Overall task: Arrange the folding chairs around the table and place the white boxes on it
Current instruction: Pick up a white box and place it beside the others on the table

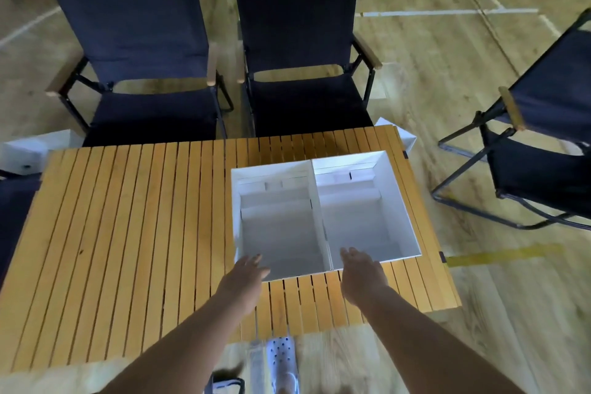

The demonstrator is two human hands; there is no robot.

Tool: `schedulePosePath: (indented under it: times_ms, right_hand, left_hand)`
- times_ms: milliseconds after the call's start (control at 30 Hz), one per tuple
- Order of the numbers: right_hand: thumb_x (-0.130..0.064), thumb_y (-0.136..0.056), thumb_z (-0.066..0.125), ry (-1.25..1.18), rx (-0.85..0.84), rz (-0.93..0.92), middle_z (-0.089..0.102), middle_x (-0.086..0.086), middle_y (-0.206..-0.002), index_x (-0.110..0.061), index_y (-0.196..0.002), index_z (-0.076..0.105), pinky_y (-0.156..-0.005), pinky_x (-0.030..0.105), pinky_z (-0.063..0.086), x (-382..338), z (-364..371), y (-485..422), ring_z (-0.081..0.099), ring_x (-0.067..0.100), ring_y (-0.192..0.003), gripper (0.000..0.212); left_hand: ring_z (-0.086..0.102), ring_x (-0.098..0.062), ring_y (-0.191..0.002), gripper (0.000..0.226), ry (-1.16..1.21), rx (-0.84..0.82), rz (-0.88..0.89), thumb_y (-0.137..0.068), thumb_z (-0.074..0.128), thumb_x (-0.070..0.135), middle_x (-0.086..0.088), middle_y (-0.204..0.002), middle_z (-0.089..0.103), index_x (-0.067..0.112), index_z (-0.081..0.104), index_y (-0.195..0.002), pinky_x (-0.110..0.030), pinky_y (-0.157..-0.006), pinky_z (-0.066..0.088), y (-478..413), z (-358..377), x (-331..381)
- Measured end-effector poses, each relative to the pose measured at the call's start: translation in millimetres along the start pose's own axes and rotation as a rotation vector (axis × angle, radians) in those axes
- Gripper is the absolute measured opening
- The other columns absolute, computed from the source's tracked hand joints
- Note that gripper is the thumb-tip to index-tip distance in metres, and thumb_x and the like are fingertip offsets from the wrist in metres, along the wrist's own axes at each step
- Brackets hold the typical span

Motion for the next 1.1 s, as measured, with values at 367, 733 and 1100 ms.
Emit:
schedulePosePath:
  times_ms: [367,733,1100]
  right_hand:
    - [-0.002,-0.089,0.055,-0.018,0.000,-0.070,0.050,0.008,-0.142,-0.010,-0.143,0.041,-0.114,0.033,0.033,-11.0,32.3,3.2,0.043,0.023,-0.133,0.057]
    - [0.000,-0.088,0.060,-0.165,-0.020,-0.031,0.055,0.007,-0.136,-0.011,-0.139,0.046,-0.101,0.029,0.046,-19.9,30.9,4.2,0.052,0.022,-0.125,0.054]
    - [-0.003,-0.091,0.061,-0.163,0.005,-0.078,0.058,0.008,-0.133,-0.012,-0.137,0.049,-0.097,0.027,0.048,-20.2,30.0,-2.2,0.058,0.022,-0.120,0.049]
  left_hand:
    - [0.064,-0.020,-0.101,0.021,-0.183,0.074,0.066,-0.084,0.063,-0.005,-0.003,-0.103,0.067,0.014,0.067,-0.091,-0.033,-0.088,0.056,-17.4,24.4,-7.8]
    - [0.061,-0.016,-0.093,0.015,-0.220,0.097,0.057,-0.089,0.059,0.001,-0.001,-0.095,0.065,0.014,0.066,-0.091,-0.029,-0.085,0.055,-12.7,17.1,-13.1]
    - [0.060,-0.014,-0.076,0.022,-0.150,0.052,-0.017,-0.087,0.053,-0.006,0.000,-0.081,0.058,0.013,0.061,-0.090,-0.020,-0.067,0.045,-10.7,12.8,-15.5]
Point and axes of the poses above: each hand's wrist, its own y-axis away from the middle knuckle, its own z-axis out of the palm, x = y × z, the point moved 5 cm from there along -y, towards the middle knuckle
